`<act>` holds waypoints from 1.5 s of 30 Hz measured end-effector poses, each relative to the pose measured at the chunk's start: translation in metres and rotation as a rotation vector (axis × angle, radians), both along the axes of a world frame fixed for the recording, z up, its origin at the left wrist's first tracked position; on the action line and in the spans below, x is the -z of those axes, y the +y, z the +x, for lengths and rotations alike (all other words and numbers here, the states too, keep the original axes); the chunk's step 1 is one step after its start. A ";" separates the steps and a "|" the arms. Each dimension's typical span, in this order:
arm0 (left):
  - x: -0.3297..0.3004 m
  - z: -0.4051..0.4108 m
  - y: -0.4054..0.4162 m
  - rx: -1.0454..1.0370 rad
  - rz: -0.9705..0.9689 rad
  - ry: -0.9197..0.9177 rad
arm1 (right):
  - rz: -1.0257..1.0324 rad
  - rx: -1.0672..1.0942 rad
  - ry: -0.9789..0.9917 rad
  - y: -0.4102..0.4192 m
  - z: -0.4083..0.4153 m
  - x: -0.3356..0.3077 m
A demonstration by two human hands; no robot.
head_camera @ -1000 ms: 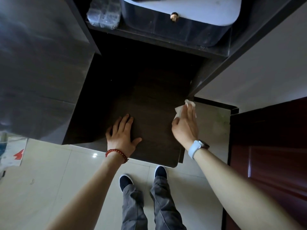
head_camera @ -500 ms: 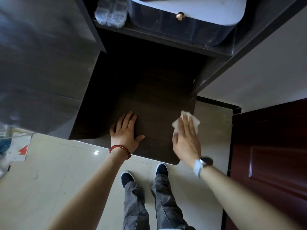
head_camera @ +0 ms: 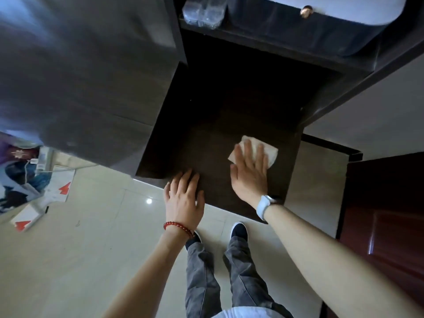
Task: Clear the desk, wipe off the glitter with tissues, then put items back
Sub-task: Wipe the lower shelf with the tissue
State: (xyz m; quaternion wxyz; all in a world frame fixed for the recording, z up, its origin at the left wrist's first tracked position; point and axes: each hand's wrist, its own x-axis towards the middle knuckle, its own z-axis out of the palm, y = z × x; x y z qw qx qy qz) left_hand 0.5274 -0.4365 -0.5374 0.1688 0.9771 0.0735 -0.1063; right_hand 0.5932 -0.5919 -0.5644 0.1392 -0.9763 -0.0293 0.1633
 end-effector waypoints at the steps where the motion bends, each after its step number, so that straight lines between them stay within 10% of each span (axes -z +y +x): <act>1: 0.001 -0.010 0.006 -0.037 0.005 0.004 | 0.007 -0.028 -0.015 0.016 0.007 0.001; 14: -0.021 -0.063 0.061 -0.447 -0.165 0.164 | 0.117 -0.497 -0.009 0.062 -0.067 -0.013; 21: -0.068 -0.067 0.019 -0.248 -0.405 0.172 | 0.247 0.162 0.091 -0.025 -0.127 -0.085; 31: -0.149 -0.099 -0.083 0.748 -0.272 0.333 | 0.512 1.251 -0.284 -0.033 -0.313 -0.201; 45: -0.170 -0.418 -0.217 1.810 -0.121 0.476 | 0.287 2.399 -0.584 0.038 -0.686 -0.197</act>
